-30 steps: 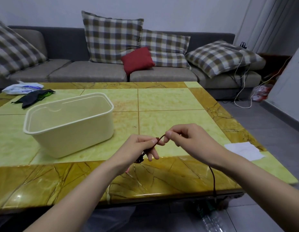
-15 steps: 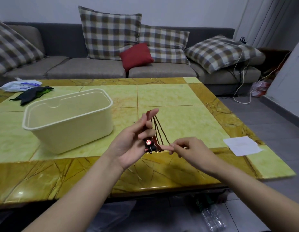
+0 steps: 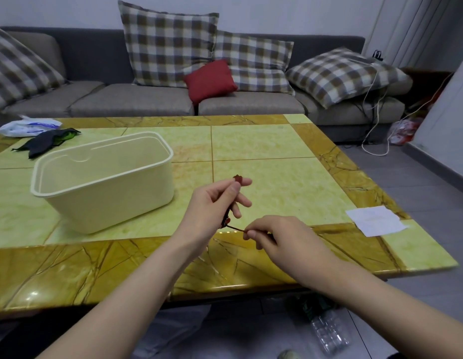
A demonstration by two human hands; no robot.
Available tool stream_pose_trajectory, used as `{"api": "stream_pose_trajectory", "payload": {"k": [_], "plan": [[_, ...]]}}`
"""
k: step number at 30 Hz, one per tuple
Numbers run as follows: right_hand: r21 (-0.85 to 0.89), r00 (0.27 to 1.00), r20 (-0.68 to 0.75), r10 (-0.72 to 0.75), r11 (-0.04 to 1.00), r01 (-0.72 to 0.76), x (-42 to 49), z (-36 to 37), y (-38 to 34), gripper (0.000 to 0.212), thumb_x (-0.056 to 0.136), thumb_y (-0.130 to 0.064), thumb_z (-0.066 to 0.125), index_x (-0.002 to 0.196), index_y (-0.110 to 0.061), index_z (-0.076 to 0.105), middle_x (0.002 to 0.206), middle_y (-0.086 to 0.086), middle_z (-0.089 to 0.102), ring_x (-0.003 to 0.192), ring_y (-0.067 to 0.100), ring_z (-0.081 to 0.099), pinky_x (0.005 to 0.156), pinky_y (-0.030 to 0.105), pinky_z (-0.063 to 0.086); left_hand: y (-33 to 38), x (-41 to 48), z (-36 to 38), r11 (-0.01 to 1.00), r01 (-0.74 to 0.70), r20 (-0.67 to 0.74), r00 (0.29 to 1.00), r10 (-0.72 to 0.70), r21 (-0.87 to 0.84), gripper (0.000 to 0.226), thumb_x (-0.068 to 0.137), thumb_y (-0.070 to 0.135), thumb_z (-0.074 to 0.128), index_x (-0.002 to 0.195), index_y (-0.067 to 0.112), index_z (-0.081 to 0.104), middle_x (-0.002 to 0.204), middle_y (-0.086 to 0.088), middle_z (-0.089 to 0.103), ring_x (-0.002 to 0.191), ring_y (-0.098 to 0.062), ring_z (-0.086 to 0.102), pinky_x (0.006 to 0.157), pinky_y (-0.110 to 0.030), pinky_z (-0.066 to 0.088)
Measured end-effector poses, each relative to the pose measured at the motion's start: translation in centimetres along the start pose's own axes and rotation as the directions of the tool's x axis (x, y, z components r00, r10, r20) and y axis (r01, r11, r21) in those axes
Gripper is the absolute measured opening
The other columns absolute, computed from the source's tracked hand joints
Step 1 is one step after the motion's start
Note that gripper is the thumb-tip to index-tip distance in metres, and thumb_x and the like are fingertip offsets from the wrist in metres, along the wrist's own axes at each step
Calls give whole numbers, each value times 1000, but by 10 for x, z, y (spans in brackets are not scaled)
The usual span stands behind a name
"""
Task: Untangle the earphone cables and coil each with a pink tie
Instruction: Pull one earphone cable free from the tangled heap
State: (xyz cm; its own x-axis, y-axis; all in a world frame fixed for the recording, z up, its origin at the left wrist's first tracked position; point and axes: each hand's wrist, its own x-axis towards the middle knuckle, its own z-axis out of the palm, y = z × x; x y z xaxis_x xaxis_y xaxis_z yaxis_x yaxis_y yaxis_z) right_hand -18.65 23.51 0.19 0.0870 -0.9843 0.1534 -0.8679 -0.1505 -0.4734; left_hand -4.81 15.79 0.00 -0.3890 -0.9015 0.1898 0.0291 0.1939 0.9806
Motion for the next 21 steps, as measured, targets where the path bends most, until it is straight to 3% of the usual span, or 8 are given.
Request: {"api": "stream_pose_trajectory", "payload": {"k": [3,6,9,11,14,16,18,21], "plan": [[5,998,-56,0,1000,0,1,-3,1,21,95,-35,51,102,-27,69,91,-11,67,78,6,54,74,27,46,-6,-1,3,995,21,68,997,-28,99,22,97,17,48,94,18,70,75,0,71,68,-6,62,71,-9,46],[27,995,-98,5,1000,-2,4,-4,3,18,92,-33,55,100,-24,70,95,-9,66,80,2,53,73,25,44,-13,-4,8,974,52,132,988,-83,221,23,97,18,49,92,20,72,84,3,73,86,-8,66,80,-21,50],[51,991,-131,12,999,-5,6,-6,5,14,90,-33,59,93,-22,68,88,-8,65,77,7,55,73,29,48,-15,-8,10,952,85,202,968,-148,293,27,99,20,46,91,11,70,77,0,70,67,-13,64,61,-15,46],[49,990,-140,19,999,-13,7,-5,8,14,90,-35,59,90,-23,65,85,-9,63,77,7,56,72,29,49,-14,-9,9,945,131,240,948,-208,301,31,100,21,42,89,5,66,64,1,63,52,-12,54,58,-20,41],[46,989,-142,36,999,-29,9,-4,13,13,89,-36,59,88,-24,60,85,-10,62,81,8,58,73,30,50,-11,-11,7,940,189,292,917,-272,283,36,100,23,41,74,18,64,52,8,46,49,-9,39,58,-26,37],[-43,994,-107,19,999,-24,9,-4,16,14,91,-36,57,99,-25,56,96,-11,57,93,8,53,79,26,47,-10,-12,4,934,191,308,908,-285,301,37,101,23,40,70,23,61,50,12,37,48,-7,31,53,-21,32],[-137,999,-43,-32,990,26,7,-2,16,28,93,-35,53,119,-26,52,113,-10,49,109,8,42,90,22,38,-11,-13,2,929,185,309,907,-287,320,34,101,23,41,72,16,57,49,13,36,50,-7,27,49,-22,24],[-166,994,31,-101,980,105,7,1,12,36,93,-33,54,129,-25,50,117,-8,49,111,10,39,93,22,34,-12,-12,1,927,193,328,896,-300,320,35,101,21,41,67,17,51,51,12,37,51,-8,27,50,-23,23]]}}
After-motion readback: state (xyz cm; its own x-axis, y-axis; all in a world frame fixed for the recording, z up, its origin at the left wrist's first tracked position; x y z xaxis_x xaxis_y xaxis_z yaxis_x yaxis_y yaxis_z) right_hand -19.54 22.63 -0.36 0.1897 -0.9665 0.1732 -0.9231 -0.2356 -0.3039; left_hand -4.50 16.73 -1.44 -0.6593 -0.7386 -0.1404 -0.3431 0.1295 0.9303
